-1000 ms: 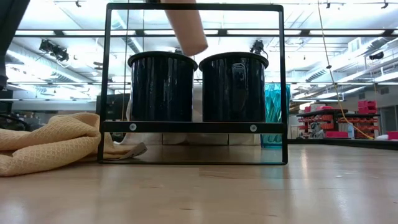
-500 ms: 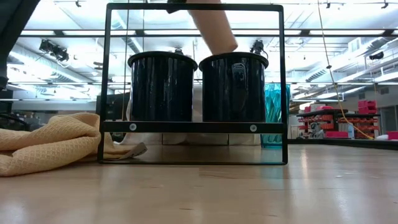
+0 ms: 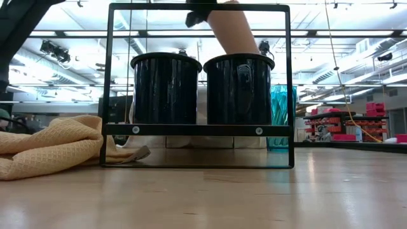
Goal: Stack small to large cups/mugs on shelf
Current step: Put the orange cup on the shelf
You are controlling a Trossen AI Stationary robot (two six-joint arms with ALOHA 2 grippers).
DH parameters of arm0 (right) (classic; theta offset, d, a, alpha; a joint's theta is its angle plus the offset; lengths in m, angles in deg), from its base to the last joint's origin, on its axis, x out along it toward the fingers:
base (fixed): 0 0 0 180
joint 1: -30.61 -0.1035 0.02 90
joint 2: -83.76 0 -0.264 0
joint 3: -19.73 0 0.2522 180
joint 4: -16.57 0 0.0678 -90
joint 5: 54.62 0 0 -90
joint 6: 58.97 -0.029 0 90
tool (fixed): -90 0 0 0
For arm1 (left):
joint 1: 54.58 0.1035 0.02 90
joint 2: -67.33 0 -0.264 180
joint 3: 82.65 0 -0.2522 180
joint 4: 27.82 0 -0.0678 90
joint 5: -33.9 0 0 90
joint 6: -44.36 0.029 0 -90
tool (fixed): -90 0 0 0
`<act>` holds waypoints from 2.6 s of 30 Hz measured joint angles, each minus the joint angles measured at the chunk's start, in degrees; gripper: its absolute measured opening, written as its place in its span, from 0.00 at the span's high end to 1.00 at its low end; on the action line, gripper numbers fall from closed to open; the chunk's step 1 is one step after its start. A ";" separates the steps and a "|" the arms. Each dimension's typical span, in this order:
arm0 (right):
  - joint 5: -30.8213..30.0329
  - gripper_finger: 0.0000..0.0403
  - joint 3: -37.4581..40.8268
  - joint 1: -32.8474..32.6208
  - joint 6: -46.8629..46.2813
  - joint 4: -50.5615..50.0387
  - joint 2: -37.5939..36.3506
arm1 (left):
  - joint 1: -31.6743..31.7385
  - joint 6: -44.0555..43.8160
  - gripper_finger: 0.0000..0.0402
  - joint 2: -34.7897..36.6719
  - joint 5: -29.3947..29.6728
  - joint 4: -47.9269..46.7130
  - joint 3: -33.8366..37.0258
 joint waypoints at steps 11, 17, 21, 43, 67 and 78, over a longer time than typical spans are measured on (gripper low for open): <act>0.02 0.71 0.00 0.00 -0.19 -0.30 0.00 | -1.25 2.94 0.99 -3.67 -0.68 -2.26 0.00; 0.02 0.71 0.00 0.00 -0.17 -0.27 0.00 | -1.13 3.83 0.99 -4.49 -0.31 -1.84 0.13; 0.02 0.71 0.00 0.01 -0.20 -0.25 0.00 | -1.13 5.18 0.99 -5.29 1.42 -1.76 0.12; 0.02 0.71 0.00 0.00 -1.01 -0.16 0.04 | 0.69 11.47 0.99 -9.91 3.17 -5.06 0.09; -0.35 0.71 0.00 0.02 -1.03 -0.15 0.04 | 0.34 14.48 0.99 -9.95 4.14 -6.73 0.09; -0.37 0.71 0.00 0.02 -1.05 -0.15 0.04 | 0.11 14.48 0.99 -10.40 4.14 -6.62 0.07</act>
